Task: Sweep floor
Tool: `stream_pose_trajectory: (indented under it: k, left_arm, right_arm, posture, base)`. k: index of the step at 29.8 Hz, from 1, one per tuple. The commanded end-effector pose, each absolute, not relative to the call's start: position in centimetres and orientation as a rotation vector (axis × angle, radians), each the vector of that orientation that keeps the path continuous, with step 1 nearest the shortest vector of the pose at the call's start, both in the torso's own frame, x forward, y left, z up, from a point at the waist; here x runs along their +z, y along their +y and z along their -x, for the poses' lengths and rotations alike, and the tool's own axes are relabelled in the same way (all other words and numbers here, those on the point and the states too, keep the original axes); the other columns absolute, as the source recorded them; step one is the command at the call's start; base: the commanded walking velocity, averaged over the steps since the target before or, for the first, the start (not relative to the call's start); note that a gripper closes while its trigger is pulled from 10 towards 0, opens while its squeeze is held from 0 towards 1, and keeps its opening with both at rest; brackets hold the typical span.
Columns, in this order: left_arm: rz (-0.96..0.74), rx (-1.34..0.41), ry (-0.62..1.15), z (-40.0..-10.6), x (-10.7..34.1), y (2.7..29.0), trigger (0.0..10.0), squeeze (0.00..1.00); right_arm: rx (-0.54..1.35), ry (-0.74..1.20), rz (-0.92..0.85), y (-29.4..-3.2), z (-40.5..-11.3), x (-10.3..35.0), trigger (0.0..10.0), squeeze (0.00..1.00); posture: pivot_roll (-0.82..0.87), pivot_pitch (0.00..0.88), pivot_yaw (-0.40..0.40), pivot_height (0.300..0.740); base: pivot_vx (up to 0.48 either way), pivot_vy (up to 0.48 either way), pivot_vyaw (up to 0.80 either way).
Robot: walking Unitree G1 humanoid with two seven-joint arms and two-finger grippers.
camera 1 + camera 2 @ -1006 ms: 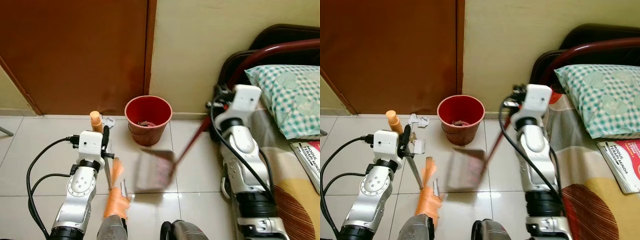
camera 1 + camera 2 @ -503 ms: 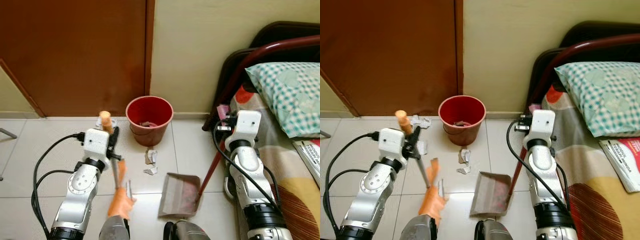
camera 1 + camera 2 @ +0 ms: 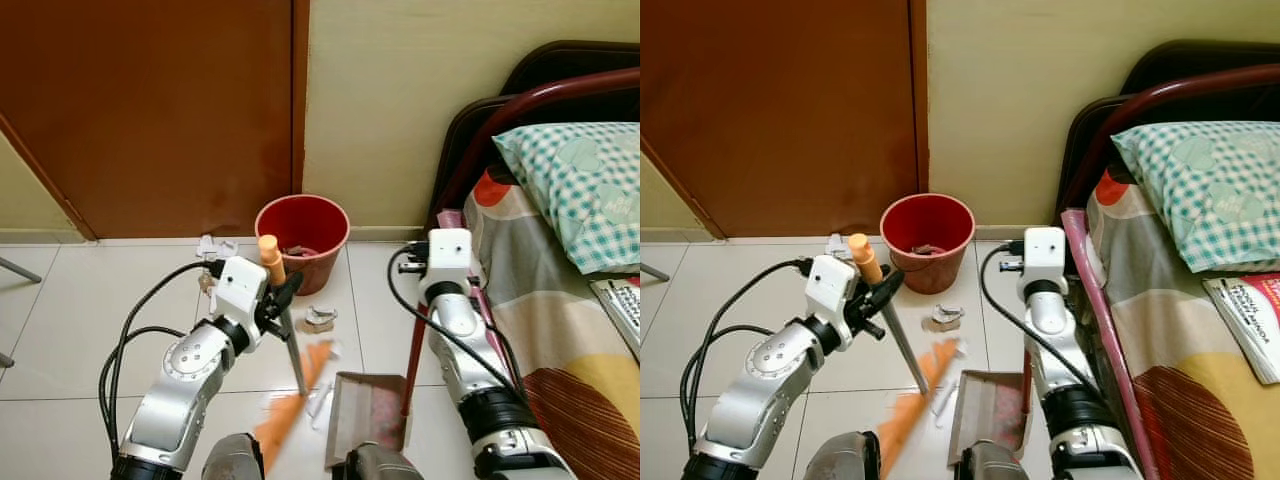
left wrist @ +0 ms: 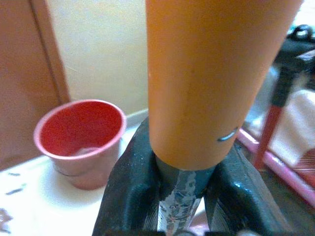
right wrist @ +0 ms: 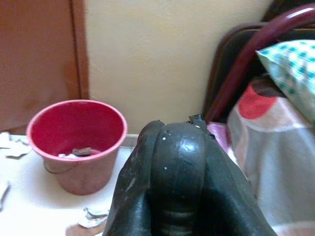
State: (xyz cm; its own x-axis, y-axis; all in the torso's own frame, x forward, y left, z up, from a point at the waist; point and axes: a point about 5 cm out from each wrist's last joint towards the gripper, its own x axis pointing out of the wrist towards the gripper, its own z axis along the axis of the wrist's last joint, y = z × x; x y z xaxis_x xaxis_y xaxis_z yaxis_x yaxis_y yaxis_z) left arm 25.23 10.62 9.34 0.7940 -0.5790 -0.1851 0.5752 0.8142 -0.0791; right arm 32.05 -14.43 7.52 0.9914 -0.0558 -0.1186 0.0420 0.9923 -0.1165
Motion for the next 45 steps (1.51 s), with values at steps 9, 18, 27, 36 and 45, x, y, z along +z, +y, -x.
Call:
stream_pose_trajectory:
  k: [9, 18, 27, 36, 45]
  left_arm:
    - [0.192, -0.557, 0.177, -26.1, 10.9, 10.4, 10.0, 0.00]
    - [0.295, -0.176, 0.004, -28.9, 14.6, 15.4, 10.0, 0.00]
    - [0.283, -0.112, -0.051, -28.7, 16.4, 17.0, 10.0, 0.00]
    - [0.169, -0.049, -0.110, -29.1, 17.3, 20.7, 10.0, 0.00]
    - [0.060, -0.074, -0.053, -28.1, 15.6, 21.7, 10.0, 0.00]
  right_arm:
    - [-0.001, 0.109, 0.088, -13.0, -33.1, 8.0, 10.0, 0.00]
    - [0.034, 0.122, 0.034, -12.3, -33.6, 8.0, 10.0, 0.00]
    - [0.062, 0.102, 0.018, -12.2, -33.9, 8.4, 10.0, 0.00]
    - [0.069, 0.093, -0.028, -12.9, -33.4, 8.1, 10.0, 0.00]
    - [0.058, 0.032, -0.037, -14.3, -33.1, 8.8, 10.0, 0.00]
  posture:
    - [0.07, 0.097, -0.067, 0.740]
    - [0.09, 0.117, -0.082, 0.740]
    - [0.08, 0.120, -0.090, 0.740]
    - [0.07, 0.090, -0.086, 0.740]
    - [0.06, 0.079, -0.075, 0.740]
  base:
    - [0.000, 0.000, 0.00]
    - [0.000, 0.000, 0.00]
    - [0.000, 0.000, 0.00]
    - [0.000, 0.000, 0.00]
    - [0.000, 0.000, 0.00]
